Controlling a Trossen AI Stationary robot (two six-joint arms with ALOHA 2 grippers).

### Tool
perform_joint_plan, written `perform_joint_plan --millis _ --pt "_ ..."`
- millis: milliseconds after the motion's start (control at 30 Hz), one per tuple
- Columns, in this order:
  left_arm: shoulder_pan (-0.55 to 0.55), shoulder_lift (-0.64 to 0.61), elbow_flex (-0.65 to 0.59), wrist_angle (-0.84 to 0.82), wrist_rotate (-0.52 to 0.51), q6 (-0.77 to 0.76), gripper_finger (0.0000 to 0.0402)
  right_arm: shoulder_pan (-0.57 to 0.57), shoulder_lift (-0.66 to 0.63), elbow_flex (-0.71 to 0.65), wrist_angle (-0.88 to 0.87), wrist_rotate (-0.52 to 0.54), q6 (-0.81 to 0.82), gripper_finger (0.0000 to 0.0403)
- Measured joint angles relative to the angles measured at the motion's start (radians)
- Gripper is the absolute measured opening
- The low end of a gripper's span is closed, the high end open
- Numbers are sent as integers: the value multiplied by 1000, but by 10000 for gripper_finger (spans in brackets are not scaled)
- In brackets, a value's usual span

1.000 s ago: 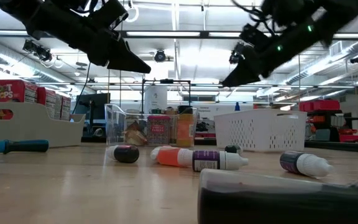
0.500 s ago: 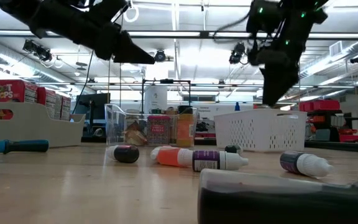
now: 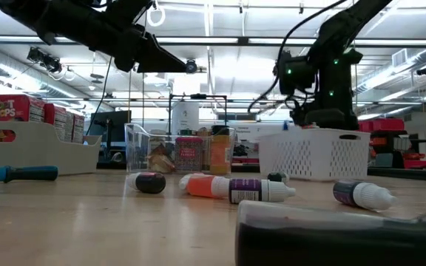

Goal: Pick & Place Kitchen Items
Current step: Put the big black food coloring bottle into the white bin

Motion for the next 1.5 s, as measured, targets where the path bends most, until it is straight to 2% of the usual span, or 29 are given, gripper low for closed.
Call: perform_joint_plan --millis 200,300,367,533,700,800,900,1000,1167,1333,1500 --pt "0 0 0 0 0 16 201 -4 58 4 -17 -11 -63 215" --pt "0 0 0 -1 0 16 201 -3 56 4 -17 -4 -64 196" --pt "0 0 -1 -2 0 15 201 -3 51 10 -23 23 -67 172" --pt "0 0 -1 -3 0 8 201 -4 46 59 -58 7 -83 99" --pt "0 0 -1 -4 0 6 201 -3 42 162 -154 24 -76 29" --pt "0 0 -1 -7 0 3 201 -3 42 232 -194 52 -87 6" --pt "0 0 -1 -7 0 -6 201 -3 40 278 -201 50 -90 19" --pt "0 0 -1 -8 0 -25 201 -3 40 286 -165 23 -91 48" --pt "0 0 -1 -8 0 -34 201 -3 40 238 -84 1 -128 122" --pt "0 0 -1 -8 0 -34 201 -4 40 174 13 124 -156 197" --pt "0 0 -1 -7 0 -32 201 -11 40 124 54 68 -159 242"
